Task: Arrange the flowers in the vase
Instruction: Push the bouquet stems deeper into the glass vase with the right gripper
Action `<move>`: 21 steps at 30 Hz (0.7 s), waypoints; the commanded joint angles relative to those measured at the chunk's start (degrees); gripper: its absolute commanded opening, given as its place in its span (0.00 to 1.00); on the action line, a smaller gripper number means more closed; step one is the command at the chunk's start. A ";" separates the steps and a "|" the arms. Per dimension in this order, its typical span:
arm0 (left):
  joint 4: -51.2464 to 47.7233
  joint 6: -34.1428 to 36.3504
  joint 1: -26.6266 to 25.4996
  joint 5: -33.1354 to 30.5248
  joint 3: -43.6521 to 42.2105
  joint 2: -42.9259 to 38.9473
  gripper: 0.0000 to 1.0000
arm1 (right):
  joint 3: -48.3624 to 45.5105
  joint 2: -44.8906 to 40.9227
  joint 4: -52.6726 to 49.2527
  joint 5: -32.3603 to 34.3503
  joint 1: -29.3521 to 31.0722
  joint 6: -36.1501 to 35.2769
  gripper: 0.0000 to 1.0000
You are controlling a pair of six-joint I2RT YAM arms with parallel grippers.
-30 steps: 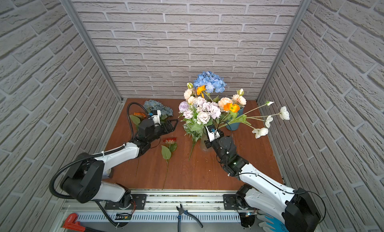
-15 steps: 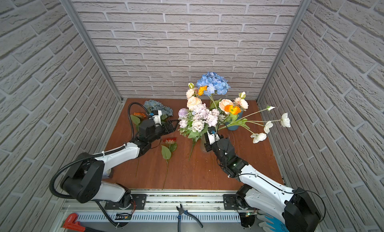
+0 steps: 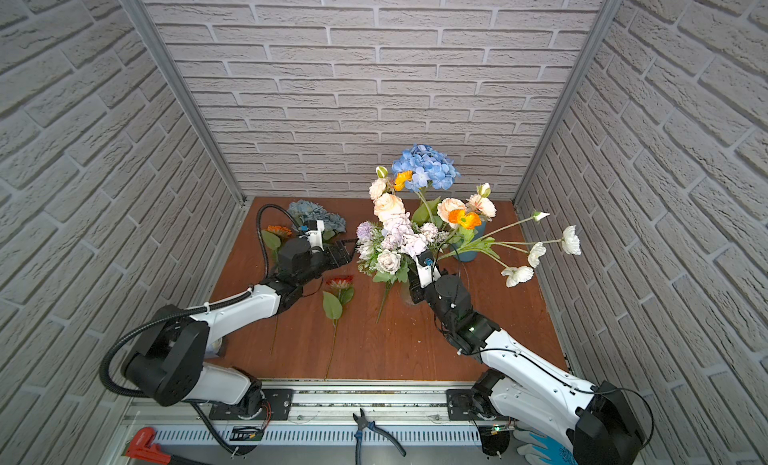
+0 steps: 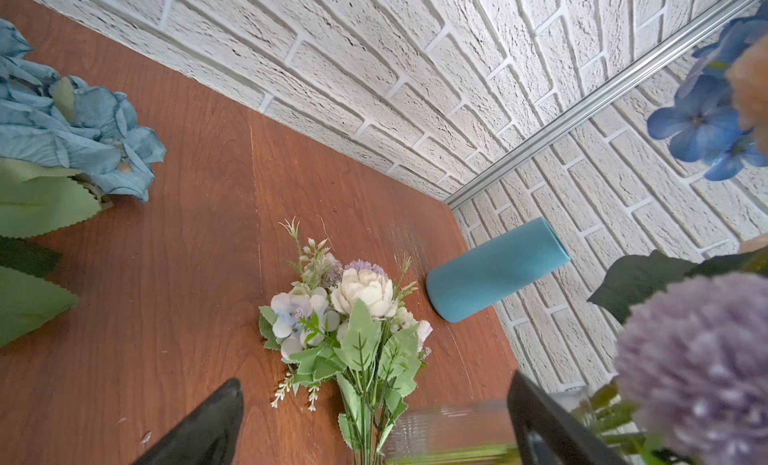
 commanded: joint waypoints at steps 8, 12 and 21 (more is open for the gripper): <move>3.41 0.21 -0.23 1.01 1.08 0.27 0.98 | 4.21 1.08 0.66 2.60 1.10 0.42 0.38; 3.23 0.41 -0.23 0.49 0.38 -0.47 0.98 | 4.24 1.39 1.02 3.78 1.08 0.24 0.18; 3.54 0.46 -0.21 0.40 -0.06 -0.56 0.98 | 3.75 -0.58 -2.14 5.34 1.06 1.11 0.06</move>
